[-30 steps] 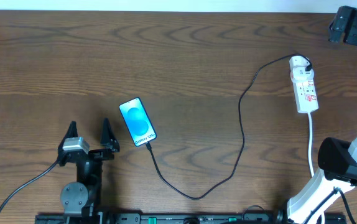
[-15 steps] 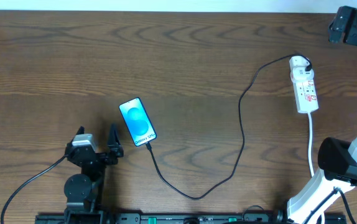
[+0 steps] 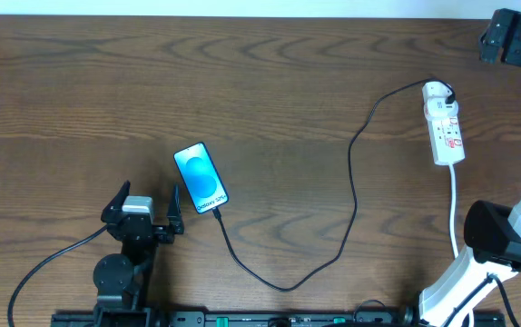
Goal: Plug charger to phone and switch on socket
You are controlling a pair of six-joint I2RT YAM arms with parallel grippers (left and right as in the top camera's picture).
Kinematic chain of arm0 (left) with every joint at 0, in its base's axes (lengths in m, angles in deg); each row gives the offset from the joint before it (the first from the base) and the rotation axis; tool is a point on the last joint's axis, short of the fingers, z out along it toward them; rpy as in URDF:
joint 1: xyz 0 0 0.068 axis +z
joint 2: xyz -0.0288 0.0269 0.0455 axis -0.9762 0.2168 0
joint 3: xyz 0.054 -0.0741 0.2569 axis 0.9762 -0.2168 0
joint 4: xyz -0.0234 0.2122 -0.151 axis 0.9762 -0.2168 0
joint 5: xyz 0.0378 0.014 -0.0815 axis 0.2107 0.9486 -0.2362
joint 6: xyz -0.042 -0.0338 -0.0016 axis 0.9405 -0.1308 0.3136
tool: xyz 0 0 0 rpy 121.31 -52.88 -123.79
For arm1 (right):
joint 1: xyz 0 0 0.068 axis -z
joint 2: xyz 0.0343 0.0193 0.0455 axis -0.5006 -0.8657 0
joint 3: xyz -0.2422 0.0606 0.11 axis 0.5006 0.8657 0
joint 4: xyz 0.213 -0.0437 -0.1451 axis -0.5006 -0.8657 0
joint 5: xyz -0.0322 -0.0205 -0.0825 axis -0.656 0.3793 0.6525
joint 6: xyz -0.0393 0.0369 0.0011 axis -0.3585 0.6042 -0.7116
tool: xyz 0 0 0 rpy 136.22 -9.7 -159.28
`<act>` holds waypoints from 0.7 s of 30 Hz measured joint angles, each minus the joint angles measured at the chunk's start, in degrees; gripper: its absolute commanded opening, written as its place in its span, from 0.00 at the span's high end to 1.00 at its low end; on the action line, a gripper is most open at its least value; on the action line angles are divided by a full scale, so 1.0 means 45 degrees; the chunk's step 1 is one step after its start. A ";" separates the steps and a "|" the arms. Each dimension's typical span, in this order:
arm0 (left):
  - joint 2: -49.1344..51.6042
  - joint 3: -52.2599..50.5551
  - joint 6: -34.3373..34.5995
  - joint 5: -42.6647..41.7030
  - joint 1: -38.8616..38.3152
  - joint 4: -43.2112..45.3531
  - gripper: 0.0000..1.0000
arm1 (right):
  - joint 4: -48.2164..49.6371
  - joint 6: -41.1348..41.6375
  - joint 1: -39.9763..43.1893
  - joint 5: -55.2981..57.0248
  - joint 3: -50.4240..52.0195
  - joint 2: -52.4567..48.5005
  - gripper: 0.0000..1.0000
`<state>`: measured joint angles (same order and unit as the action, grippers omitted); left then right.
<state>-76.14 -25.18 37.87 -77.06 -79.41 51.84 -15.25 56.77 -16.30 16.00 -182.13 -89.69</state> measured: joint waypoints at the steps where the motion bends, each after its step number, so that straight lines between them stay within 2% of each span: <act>1: 0.0000 0.0000 -0.0058 -0.0044 0.0000 0.0005 0.12 | 0.0000 0.0000 0.0000 0.0000 0.0000 0.0000 0.01; 21: 0.0000 0.0000 -0.0277 -0.0044 0.0000 0.0005 0.12 | 0.0000 0.0000 0.0000 0.0000 0.0000 0.0000 0.01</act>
<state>-76.14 -25.18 36.62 -77.26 -79.41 51.86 -15.25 56.77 -16.30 16.00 -182.13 -89.69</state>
